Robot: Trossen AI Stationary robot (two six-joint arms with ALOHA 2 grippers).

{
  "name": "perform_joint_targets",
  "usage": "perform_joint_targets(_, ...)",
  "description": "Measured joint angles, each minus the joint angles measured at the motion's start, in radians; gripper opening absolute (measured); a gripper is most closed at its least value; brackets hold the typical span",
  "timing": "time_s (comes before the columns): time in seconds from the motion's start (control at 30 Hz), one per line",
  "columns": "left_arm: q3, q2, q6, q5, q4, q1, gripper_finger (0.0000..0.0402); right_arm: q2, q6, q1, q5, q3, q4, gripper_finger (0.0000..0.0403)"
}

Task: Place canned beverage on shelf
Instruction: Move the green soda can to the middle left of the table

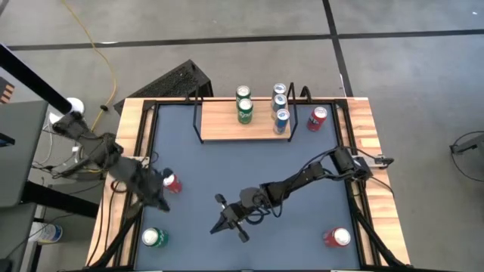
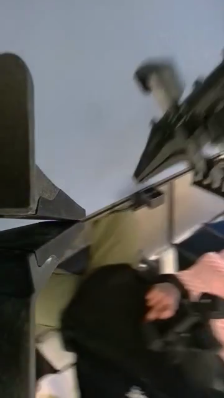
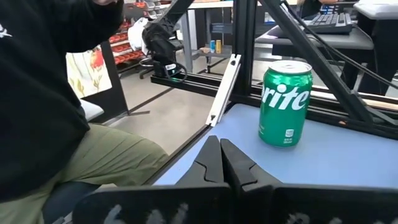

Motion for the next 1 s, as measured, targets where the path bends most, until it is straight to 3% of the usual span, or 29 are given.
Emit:
perform_joint_targets(0.23, 0.092, 0.171, -0.054, -0.150, -0.047, -0.292, 0.0000, 0.000, 0.000, -0.007, 0.001, 0.000, -0.002, 0.0000)
perform_joint_targets(0.4, 0.101, 0.261, -0.138, -0.211, 0.002, -0.407, 0.0000, 0.000, 0.015, -0.007, 0.002, 0.000, -0.002, 0.0000)
perform_joint_targets(0.7, 0.100, 0.399, -0.173, -0.214, 0.024, -0.433, 0.0013, 0.000, 0.055, -0.005, 0.058, 0.000, -0.008, 0.0000)
perform_joint_targets(1.0, 0.100, 0.390, -0.086, -0.217, 0.007, -0.399, 0.0110, 0.000, 0.141, -0.004, 0.117, 0.000, -0.054, 0.0000)
